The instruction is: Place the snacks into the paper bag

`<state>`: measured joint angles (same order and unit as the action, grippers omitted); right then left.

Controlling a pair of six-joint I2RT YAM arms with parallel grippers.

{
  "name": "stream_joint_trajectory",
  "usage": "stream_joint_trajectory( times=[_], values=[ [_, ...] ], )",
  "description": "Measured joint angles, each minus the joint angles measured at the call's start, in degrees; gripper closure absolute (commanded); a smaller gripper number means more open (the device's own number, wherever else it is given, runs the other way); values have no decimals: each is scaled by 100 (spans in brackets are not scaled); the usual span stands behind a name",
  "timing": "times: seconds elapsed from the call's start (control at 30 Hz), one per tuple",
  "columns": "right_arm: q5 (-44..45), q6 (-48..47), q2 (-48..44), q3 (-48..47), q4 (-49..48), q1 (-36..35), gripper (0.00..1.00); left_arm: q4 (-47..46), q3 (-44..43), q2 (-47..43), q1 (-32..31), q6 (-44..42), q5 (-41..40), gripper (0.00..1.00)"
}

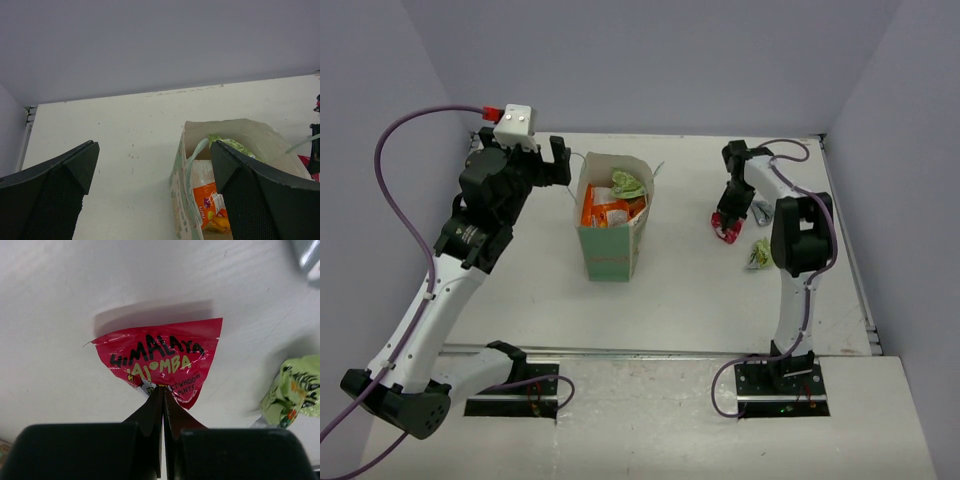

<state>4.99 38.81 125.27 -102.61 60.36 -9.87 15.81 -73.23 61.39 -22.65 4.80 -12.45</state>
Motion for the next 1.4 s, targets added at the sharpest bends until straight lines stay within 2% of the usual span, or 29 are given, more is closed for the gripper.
stream_joint_trajectory(
  times=[0.17,0.43,0.73,0.83,0.97,1.2,1.3,1.4],
  values=[
    [-463,17,-531,708,-166,-345,100,-37,0,0,0,0,2,0],
    [-1523,-166,-1709,1161,-422,-824,100,-37,0,0,0,0,2,0],
    [-1810,-549,-2496,2149,-723,-844,100,-37,0,0,0,0,4,0],
    [-1799,-584,-2763,2192,-765,-844,100,-37,0,0,-2,2,4,0],
    [-1801,-682,-3163,1493,-717,-844,100,-37,0,4,-20,4,9,0],
    [-1873,-802,-3185,-1060,-638,-844,100,-35,0,11,-87,4,26,0],
    [-2116,-800,-3154,-2011,-667,-846,100,-33,0,9,-105,4,26,0],
    [-2612,-780,-3158,-2538,-1027,-885,100,-33,0,9,-111,7,26,0]
  ],
)
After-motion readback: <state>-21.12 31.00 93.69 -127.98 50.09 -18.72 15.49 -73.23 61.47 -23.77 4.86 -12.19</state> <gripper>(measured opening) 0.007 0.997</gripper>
